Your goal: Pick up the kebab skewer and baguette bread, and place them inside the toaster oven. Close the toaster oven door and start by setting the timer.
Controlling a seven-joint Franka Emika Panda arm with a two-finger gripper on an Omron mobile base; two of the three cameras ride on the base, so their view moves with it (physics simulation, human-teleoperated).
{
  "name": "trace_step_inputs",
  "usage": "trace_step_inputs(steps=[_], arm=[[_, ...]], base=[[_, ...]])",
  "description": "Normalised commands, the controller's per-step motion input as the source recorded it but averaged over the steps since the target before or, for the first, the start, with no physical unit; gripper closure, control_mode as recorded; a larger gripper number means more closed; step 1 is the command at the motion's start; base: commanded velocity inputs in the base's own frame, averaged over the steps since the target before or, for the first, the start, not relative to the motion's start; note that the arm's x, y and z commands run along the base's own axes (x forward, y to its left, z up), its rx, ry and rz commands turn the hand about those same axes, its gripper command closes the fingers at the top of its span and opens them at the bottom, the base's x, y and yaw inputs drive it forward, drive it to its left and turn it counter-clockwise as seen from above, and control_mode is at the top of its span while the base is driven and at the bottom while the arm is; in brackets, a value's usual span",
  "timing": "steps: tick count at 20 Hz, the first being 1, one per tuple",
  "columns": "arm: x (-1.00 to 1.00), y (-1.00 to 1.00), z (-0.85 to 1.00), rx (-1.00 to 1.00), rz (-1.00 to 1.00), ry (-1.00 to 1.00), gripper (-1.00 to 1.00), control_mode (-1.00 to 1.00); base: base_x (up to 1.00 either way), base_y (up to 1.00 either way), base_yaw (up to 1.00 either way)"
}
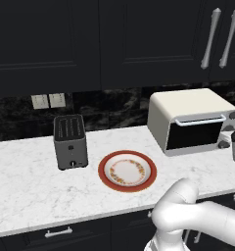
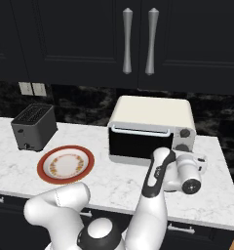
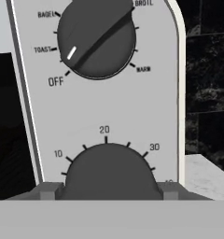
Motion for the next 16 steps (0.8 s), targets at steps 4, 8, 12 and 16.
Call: trace_step_inputs(steps=[4, 8, 12, 16], arm=[[0.0, -0.11, 0.0, 0.17, -0.02, 0.0, 1.0, -1.0], [0.0, -0.13, 0.0, 0.2, -0.03, 0.0, 1.0, -1.0], [0.0, -0.04, 0.0, 0.19, -0.06, 0.0, 1.0, -1.0], [0.0, 0.0, 0.0, 0.18, -0.09, -0.01, 1.0, -1.0]], base=[[0.0, 0.0, 0.0], [0.0, 0.0, 0.0], [0.0, 0.0, 0.0], [0.0, 0.0, 0.0]])
